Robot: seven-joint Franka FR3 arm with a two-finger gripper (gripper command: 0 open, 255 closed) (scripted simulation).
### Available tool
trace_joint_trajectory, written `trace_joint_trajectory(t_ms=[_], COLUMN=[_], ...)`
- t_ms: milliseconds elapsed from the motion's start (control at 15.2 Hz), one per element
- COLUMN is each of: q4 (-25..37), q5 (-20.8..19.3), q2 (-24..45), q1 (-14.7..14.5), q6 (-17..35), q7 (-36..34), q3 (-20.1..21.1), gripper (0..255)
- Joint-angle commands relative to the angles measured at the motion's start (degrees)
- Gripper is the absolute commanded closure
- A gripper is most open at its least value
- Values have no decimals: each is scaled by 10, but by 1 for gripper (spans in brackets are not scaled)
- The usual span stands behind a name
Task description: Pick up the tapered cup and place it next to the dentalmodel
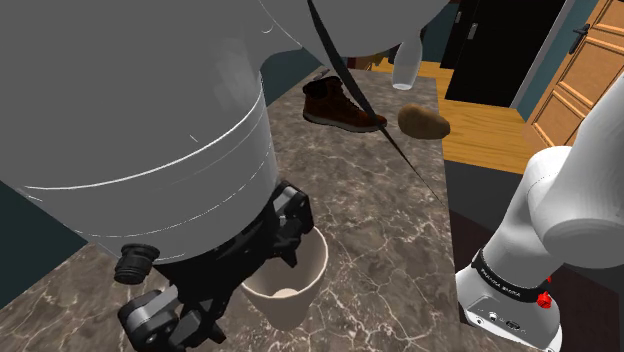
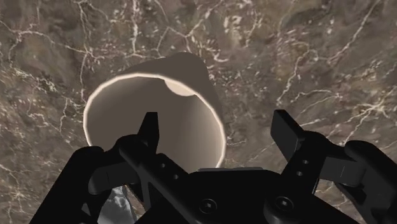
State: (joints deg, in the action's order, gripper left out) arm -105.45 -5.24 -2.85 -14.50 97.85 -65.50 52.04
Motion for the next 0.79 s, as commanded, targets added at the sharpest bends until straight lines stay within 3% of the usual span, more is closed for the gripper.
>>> trace_joint_trajectory(t_ms=[0, 264, 726], q4=[0, 88, 88], q5=[0, -14, -14], q2=[0, 21, 21], q1=[0, -6, -7], q6=[0, -77, -77], q7=[0, -11, -11], q3=[0, 9, 9], gripper=[0, 0, 0])
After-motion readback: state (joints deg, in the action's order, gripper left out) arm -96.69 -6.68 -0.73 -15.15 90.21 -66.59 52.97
